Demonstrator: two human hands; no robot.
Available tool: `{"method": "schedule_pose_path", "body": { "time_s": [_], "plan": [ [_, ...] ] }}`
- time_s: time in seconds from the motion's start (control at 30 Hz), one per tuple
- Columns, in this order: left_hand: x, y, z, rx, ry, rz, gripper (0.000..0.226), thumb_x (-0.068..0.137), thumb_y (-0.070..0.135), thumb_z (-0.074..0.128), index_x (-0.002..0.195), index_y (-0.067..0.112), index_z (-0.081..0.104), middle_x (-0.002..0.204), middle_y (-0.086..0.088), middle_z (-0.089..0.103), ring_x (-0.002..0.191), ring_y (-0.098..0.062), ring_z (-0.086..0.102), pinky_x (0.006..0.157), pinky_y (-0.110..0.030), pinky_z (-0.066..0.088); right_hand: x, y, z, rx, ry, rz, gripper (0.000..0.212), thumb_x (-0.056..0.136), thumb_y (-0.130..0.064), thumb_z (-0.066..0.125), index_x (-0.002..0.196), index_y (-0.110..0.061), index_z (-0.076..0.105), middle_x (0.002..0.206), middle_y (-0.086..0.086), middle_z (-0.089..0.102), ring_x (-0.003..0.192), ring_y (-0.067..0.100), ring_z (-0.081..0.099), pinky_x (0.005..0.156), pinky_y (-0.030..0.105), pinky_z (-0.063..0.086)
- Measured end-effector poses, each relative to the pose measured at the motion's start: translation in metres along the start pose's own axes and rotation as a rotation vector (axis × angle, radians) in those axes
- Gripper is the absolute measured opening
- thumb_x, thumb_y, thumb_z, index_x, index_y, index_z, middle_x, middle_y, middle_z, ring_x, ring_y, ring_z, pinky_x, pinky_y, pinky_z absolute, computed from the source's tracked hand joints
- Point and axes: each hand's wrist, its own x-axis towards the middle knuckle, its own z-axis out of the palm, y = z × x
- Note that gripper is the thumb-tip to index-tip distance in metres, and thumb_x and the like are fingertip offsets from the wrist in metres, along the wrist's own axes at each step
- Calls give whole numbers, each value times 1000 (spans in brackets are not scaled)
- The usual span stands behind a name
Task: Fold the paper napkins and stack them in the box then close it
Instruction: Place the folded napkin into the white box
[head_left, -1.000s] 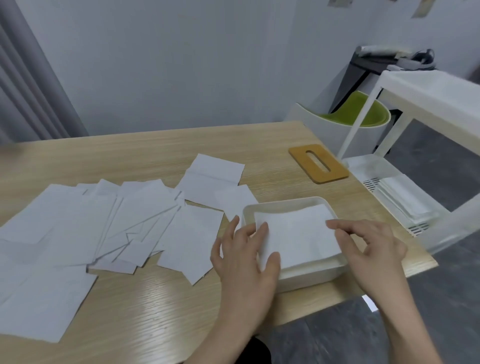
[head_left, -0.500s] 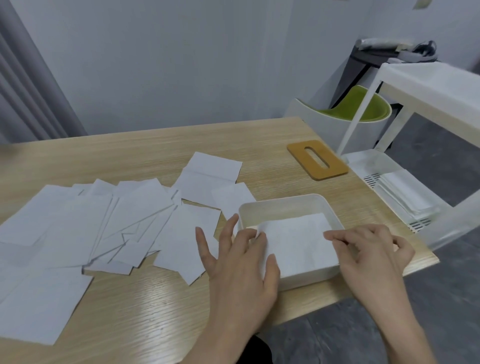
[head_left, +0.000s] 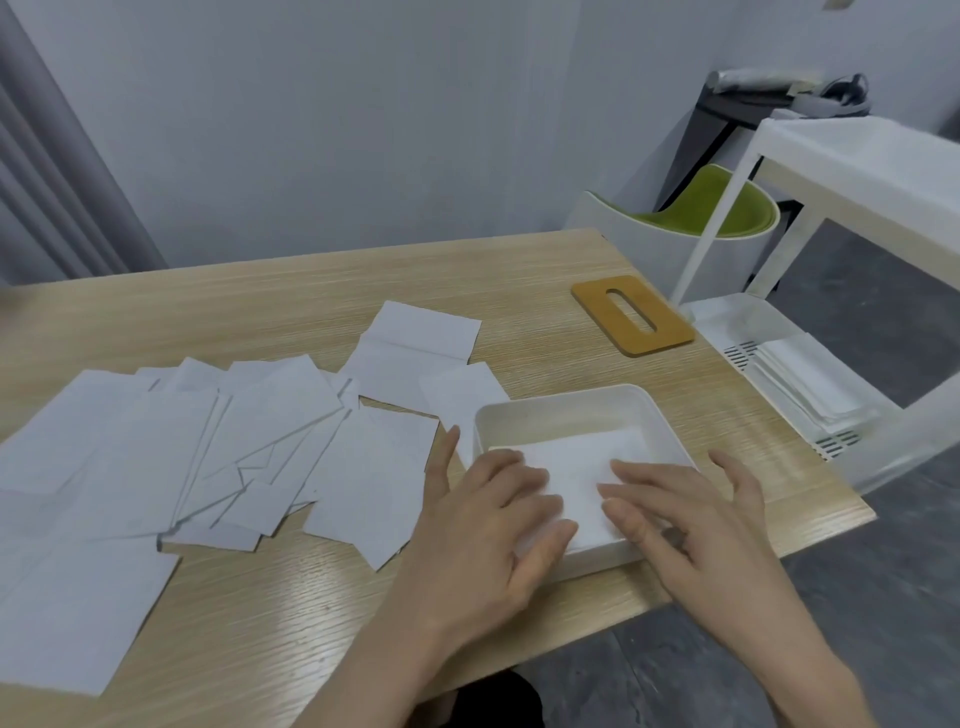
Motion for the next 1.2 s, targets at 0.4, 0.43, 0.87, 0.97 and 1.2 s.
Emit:
{"method": "schedule_pose_path", "body": {
  "time_s": [0.4, 0.43, 0.87, 0.97, 1.2],
  "plan": [
    [13, -3, -15, 123, -231, 71, 67, 95, 66, 15, 100, 38, 75, 109, 16, 68, 102, -9, 51, 113, -41, 4, 6, -3, 2, -231, -186, 25, 70, 89, -60, 3, 104, -44, 69, 133, -32, 48, 127, -15, 30, 109, 22, -20],
    [14, -3, -15, 129, -235, 71, 67, 96, 65, 14, 101, 38, 75, 109, 16, 68, 102, -9, 51, 113, -41, 4, 7, -4, 2, -256, -193, 24, 72, 88, -59, 0, 105, -44, 69, 133, -32, 47, 127, -15, 29, 109, 24, -20],
    [15, -2, -15, 115, -221, 67, 65, 95, 60, 14, 102, 37, 75, 112, 14, 68, 105, -10, 47, 116, -39, -8, 10, -15, 4, -291, -204, 75, 80, 80, -61, -10, 99, -46, 67, 134, -30, 48, 127, -17, 28, 113, 33, -15],
    [14, -2, -15, 115, -210, 71, 66, 95, 60, 14, 102, 36, 75, 109, 12, 67, 104, -11, 47, 115, -38, -10, 8, -19, 4, -267, -217, 67, 79, 84, -63, -16, 117, -56, 55, 142, -29, 38, 132, -16, 20, 113, 33, -14],
    [12, -7, -13, 134, -201, 95, 69, 95, 60, 9, 103, 35, 73, 102, 10, 65, 104, -12, 44, 115, -38, -15, 12, -27, 7, -301, -286, 103, 62, 95, -52, 4, 111, -45, 63, 143, -30, 33, 133, -14, 16, 114, 34, -13]
  ]
}}
